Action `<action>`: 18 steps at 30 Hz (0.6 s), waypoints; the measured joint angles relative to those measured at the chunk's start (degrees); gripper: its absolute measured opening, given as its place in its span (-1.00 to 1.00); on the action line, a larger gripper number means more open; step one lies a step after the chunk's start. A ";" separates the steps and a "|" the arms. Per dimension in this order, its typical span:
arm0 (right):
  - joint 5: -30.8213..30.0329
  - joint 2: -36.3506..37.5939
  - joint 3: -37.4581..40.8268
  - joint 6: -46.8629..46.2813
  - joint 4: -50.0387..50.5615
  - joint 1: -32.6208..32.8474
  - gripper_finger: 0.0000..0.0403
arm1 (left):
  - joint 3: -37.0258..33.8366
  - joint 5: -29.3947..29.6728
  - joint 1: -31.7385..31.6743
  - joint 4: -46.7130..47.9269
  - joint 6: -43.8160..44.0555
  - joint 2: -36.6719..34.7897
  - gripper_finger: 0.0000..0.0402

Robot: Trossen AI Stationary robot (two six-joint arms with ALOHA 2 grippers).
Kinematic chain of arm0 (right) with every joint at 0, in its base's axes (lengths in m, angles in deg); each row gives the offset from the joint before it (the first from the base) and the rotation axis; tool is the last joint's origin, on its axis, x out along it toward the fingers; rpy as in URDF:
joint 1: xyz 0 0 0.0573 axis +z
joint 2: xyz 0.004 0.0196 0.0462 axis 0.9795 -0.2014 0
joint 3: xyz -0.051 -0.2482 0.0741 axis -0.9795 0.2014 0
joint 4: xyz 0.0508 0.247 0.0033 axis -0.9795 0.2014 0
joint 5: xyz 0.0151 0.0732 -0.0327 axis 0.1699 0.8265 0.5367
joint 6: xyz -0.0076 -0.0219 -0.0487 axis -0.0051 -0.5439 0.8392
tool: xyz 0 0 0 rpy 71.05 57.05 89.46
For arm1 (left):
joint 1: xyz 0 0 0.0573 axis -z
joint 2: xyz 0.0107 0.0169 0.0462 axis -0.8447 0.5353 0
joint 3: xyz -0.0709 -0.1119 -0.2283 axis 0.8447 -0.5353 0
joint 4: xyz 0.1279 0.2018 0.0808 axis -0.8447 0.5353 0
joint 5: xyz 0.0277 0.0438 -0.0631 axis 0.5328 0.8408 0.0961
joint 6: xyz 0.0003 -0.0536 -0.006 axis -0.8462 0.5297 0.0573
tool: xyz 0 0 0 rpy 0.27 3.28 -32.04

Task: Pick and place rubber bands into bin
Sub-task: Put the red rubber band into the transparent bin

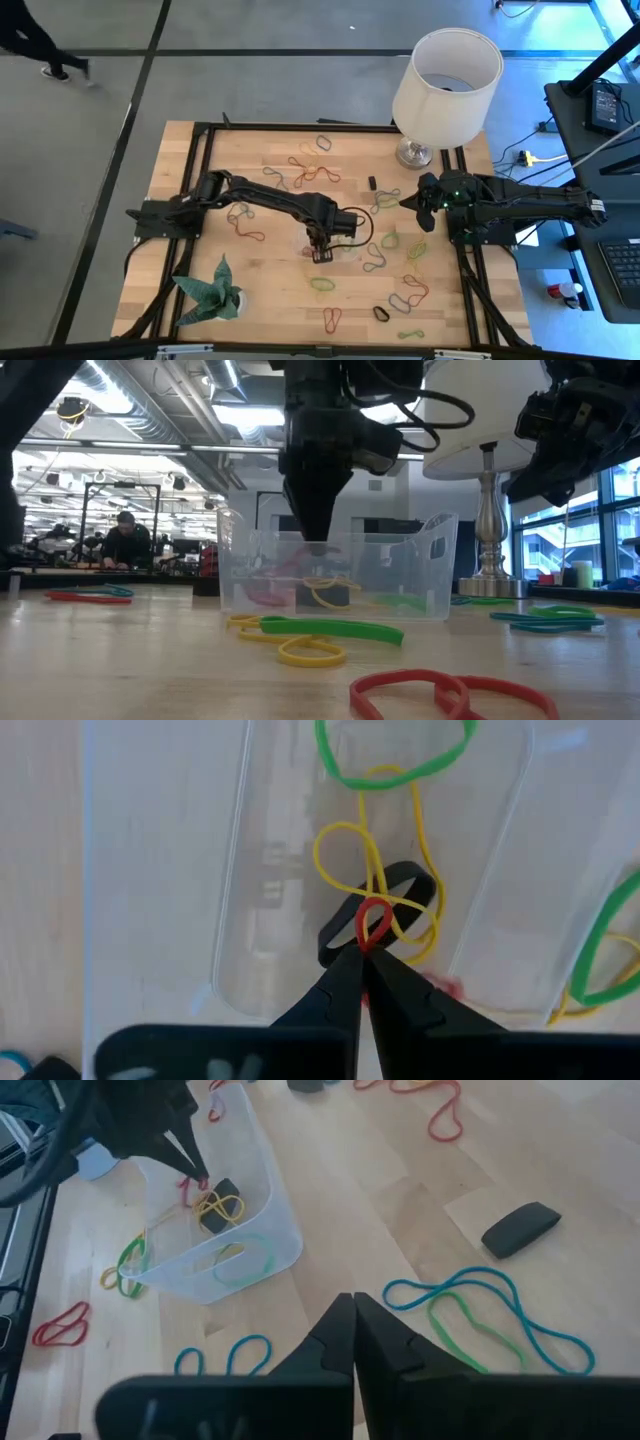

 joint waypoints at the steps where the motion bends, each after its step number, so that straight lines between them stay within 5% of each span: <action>1: 0.01 0.00 0.00 -0.01 0.00 0.00 -0.98 | 0.00 0.15 -0.03 -0.08 0.00 -0.02 -0.89; 11: 0.01 0.00 0.00 -0.21 0.01 0.00 -0.98 | 0.02 0.41 -0.03 0.15 1.51 -0.37 -0.44; 18: -0.04 0.01 0.00 -1.69 -0.02 0.00 -0.98 | 2.06 -0.03 -0.75 2.52 1.18 -1.99 -0.35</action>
